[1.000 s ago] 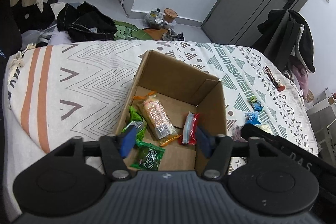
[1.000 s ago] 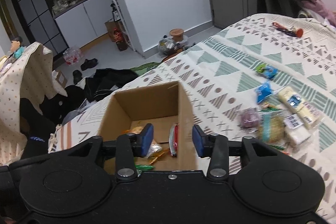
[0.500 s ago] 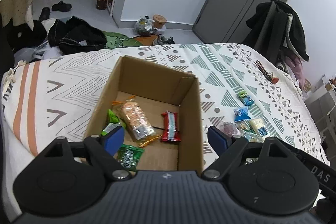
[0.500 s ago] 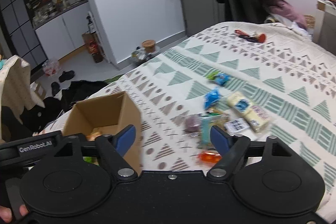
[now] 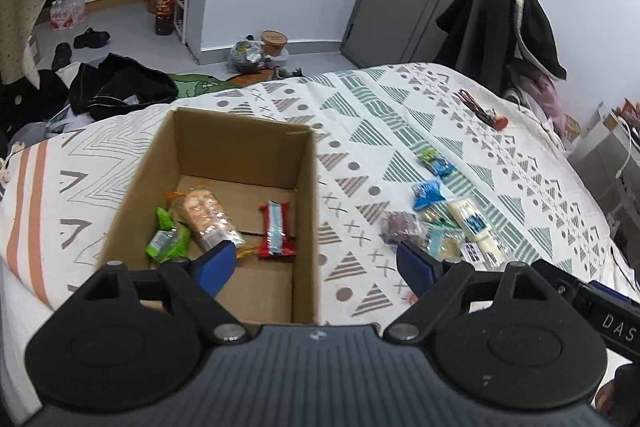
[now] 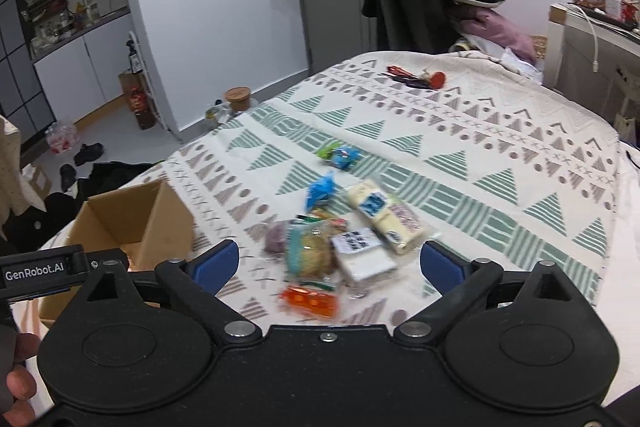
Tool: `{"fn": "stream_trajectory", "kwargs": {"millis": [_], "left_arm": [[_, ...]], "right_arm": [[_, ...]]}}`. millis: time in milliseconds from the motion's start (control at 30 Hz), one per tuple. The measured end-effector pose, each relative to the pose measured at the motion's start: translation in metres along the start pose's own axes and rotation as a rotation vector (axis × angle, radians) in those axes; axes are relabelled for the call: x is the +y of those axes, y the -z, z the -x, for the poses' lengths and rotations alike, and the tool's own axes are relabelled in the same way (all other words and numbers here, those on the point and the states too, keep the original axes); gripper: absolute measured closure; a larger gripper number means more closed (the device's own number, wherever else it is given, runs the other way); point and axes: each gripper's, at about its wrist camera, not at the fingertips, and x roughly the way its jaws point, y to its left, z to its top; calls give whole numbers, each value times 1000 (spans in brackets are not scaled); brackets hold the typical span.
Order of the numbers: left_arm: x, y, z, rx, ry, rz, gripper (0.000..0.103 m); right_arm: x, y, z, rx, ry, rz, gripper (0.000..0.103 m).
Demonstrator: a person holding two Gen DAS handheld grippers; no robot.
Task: Organize snacks
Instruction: 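Move both open grippers back over the snack pile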
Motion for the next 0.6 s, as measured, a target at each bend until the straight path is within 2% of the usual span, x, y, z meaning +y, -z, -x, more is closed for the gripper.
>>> {"fn": "stream_trajectory", "kwargs": {"millis": [600], "left_arm": [[-54, 22, -15, 37, 29, -109, 17]], "right_arm": [[-70, 8, -2, 14, 48, -31, 5]]}}
